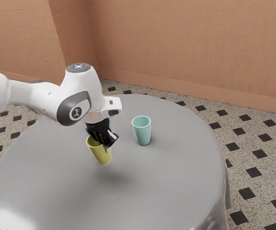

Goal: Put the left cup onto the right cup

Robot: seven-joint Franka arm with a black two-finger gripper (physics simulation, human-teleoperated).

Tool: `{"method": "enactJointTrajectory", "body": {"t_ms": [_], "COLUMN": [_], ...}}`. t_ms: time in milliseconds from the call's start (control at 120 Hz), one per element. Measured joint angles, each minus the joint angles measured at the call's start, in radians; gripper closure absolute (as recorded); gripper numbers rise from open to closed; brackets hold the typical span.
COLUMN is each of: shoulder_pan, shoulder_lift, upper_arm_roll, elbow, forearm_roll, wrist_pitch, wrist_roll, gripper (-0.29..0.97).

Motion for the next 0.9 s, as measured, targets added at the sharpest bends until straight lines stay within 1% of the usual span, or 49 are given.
{"method": "enactJointTrajectory", "body": {"t_ms": [167,333,433,625,792,900], "shoulder_pan": [-0.002,0.019,0.020,0.018,0.020,0.046], "shoulder_lift": [0.002,0.064,0.118,0.275,0.386,0.432], "upper_arm_roll": [0.001,-0.006,-0.007,-0.008,-0.009,-0.030], "elbow": [0.129,0.286,0.373,0.582,0.719,0.772], "forearm_roll": [0.004,0.025,0.033,0.038,0.038,0.037], "wrist_pitch": [-0.082,-0.188,-0.227,-0.292,-0.321,-0.330], "wrist_roll": [-0.006,-0.009,-0.010,-0.006,-0.001,0.003], "gripper": [0.78,0.78,0.78,0.79,0.79,0.79]}}
